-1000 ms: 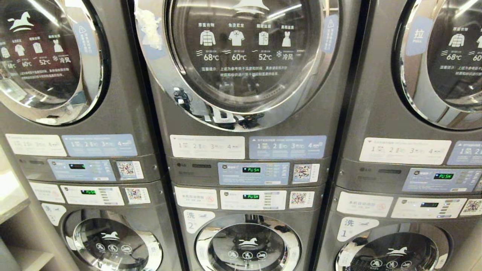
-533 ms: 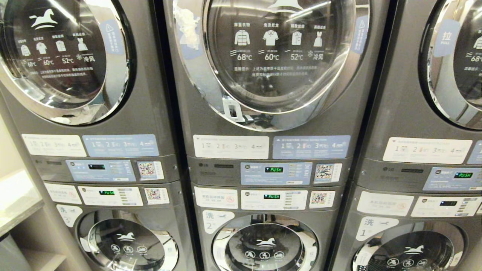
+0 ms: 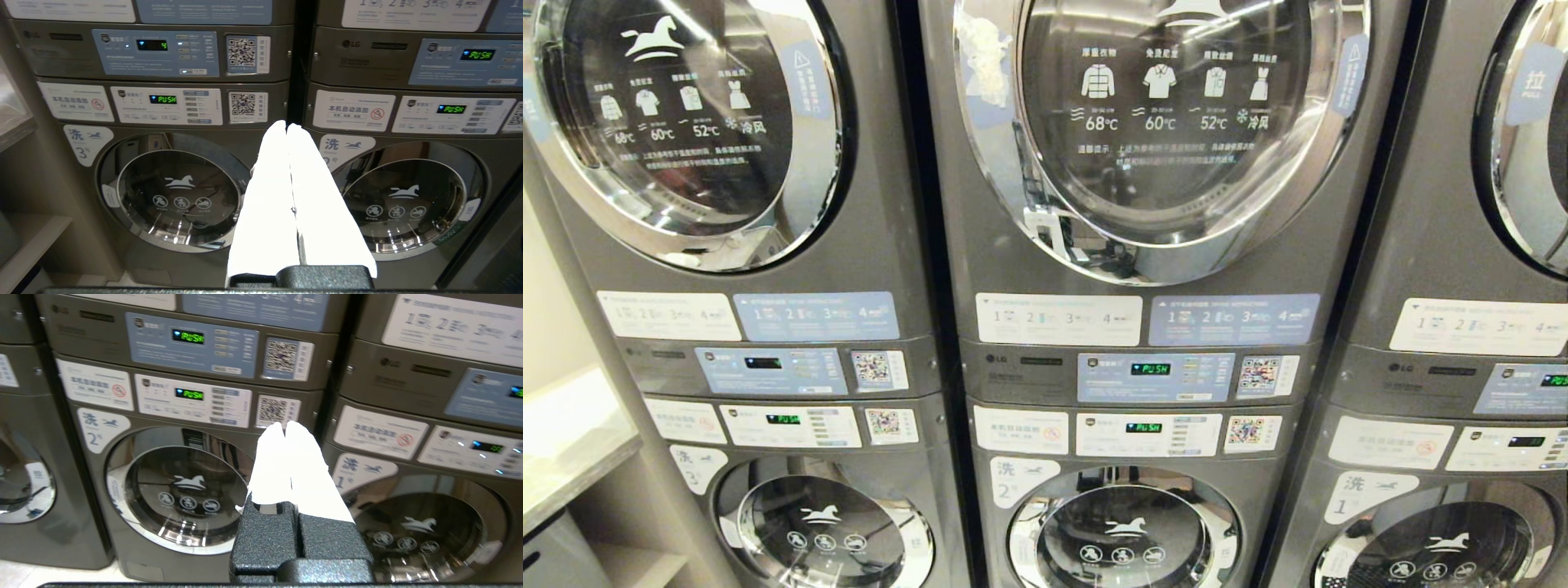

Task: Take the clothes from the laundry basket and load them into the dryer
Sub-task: Close the dryer

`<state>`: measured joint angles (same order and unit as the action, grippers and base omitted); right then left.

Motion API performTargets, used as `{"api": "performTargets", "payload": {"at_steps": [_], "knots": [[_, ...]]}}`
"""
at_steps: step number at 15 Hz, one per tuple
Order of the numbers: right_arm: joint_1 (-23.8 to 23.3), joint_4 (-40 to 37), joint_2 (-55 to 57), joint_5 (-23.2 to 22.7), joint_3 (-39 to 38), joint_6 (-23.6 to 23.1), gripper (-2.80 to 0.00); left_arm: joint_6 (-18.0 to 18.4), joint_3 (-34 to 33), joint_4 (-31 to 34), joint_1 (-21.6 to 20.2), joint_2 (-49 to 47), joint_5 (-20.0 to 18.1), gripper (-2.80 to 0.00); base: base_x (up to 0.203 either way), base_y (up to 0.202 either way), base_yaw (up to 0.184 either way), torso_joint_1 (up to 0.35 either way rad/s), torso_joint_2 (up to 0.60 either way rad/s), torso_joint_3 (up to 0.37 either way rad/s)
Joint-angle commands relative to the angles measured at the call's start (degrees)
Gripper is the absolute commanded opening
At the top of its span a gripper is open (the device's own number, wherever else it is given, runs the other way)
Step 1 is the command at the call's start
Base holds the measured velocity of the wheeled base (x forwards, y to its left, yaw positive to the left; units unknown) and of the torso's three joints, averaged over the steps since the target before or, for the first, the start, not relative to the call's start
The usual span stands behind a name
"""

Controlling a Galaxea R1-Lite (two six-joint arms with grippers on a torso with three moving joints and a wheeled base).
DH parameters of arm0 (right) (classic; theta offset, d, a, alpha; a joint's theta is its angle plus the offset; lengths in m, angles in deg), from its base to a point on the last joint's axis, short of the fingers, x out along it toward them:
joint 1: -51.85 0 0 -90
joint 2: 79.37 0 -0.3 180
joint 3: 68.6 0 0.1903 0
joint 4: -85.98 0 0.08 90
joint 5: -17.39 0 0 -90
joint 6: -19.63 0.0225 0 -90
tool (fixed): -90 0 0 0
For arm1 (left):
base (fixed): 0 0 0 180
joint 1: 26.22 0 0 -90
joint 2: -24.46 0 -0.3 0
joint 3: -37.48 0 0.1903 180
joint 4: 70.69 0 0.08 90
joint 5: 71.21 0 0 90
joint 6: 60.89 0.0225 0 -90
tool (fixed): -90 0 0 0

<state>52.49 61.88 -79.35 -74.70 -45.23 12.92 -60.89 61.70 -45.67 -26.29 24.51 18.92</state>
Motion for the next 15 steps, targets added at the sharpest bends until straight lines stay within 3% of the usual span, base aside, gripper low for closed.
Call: {"api": "performTargets", "payload": {"at_steps": [1,9,13,15], "knots": [[0.0,0.0,0.0,0.0,0.0,0.0,-2.80,0.0,0.0,0.1,0.1,0.0,0.0,-2.80,0.050,-0.004,0.020,0.009,0.00,-0.002],[0.0,0.0,0.0,0.1,0.0,0.3,-2.80,0.0,-0.1,-0.1,0.1,0.0,0.0,-2.80,0.189,-0.001,0.003,0.008,0.00,0.003],[0.0,0.0,0.0,0.2,0.0,0.6,-2.80,0.0,0.0,0.1,0.1,0.0,0.0,-2.80,0.029,0.000,0.001,0.002,0.00,0.002],[0.0,0.0,0.0,0.8,0.0,1.8,-2.80,3.9,0.5,0.7,0.1,0.1,-1.4,-2.80,0.000,0.000,0.000,0.000,0.00,0.000]]}}
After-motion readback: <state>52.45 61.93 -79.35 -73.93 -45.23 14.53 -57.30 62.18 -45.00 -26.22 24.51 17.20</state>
